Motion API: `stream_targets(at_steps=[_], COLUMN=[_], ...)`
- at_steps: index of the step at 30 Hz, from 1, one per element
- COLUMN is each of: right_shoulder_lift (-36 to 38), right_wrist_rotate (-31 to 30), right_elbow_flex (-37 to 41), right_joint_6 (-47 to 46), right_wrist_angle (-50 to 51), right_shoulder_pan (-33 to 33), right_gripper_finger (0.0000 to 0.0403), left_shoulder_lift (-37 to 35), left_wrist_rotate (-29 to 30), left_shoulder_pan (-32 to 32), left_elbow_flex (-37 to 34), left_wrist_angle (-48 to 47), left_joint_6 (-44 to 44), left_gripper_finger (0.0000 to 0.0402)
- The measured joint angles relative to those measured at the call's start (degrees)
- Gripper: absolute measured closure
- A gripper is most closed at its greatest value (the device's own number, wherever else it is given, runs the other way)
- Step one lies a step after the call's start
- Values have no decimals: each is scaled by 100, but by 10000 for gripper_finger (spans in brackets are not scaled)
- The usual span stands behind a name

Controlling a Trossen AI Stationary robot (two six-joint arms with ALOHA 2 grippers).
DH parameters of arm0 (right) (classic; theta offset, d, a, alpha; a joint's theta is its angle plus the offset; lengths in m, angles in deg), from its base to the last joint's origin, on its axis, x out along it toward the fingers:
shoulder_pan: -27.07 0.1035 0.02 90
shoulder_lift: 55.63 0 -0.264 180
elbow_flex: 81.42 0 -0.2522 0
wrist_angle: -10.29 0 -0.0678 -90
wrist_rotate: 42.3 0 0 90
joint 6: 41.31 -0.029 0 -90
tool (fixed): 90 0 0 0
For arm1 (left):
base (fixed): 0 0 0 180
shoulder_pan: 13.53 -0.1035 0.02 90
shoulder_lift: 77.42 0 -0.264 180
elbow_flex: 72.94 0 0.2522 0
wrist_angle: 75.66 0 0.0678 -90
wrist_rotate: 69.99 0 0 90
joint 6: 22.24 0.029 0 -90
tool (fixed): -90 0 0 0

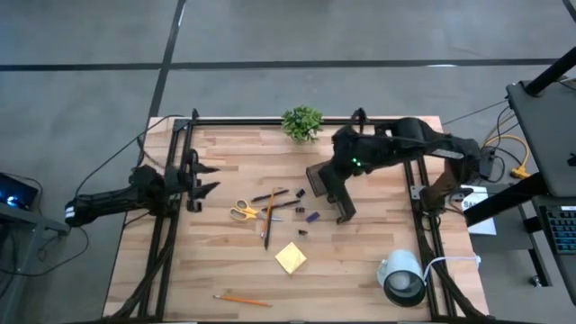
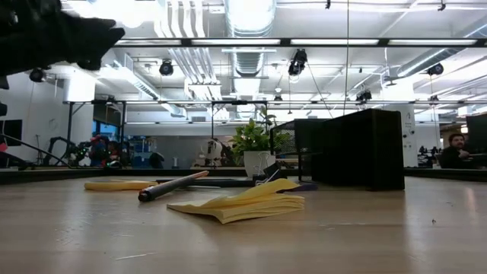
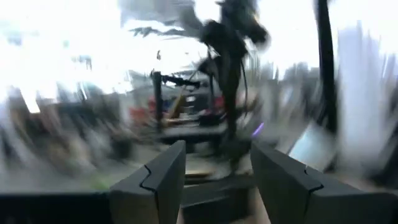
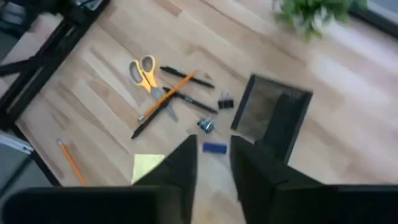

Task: Pick and place office supplies into organizer
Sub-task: Prepare the desk organizer on the table

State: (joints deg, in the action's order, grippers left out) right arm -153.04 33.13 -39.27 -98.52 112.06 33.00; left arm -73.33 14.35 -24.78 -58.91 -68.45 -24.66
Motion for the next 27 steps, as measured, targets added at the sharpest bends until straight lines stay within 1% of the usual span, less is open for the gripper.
stream_targets(at_steps=[1,2,3,5,9,10,12,16,18,20,23,27], right_shoulder_lift=[54,108,157,287,446,450,452,503,553,676,1027,1592], right_wrist_rotate=[-48,-115,-196,-377,-468,-464,-449,-478,-650,-929,-1112,-1192], right_elbow_flex=[132,252,362,580,876,928,986,1001,1001,1003,1004,1002], right_joint_6=[-192,-406,-628,-1025,-1670,-1770,-1844,-1846,-1922,-2033,-1980,-1725], right_wrist_angle=[62,123,181,190,203,206,188,202,200,196,61,-178], right_shoulder_pan=[50,114,178,312,545,592,660,736,760,760,702,671], right_gripper_finger=[286,271,257,233,205,202,199,197,197,197,197,197], left_shoulder_lift=[7,7,18,42,-17,-8,48,230,536,976,1848,3412], left_wrist_rotate=[133,311,558,1185,1787,1948,1966,1748,1643,1456,1179,760], left_shoulder_pan=[0,0,0,-2,-1,-5,-2,15,15,15,27,101], left_elbow_flex=[0,0,0,0,12,17,28,39,88,216,535,1239], left_wrist_angle=[117,275,384,422,788,794,654,665,635,658,884,1050], left_joint_6=[-1124,-2052,-2672,-3263,-4372,-4469,-4482,-4671,-4919,-5164,-5521,-5575], left_gripper_finger=[235,235,235,235,235,235,235,235,235,235,235,235])
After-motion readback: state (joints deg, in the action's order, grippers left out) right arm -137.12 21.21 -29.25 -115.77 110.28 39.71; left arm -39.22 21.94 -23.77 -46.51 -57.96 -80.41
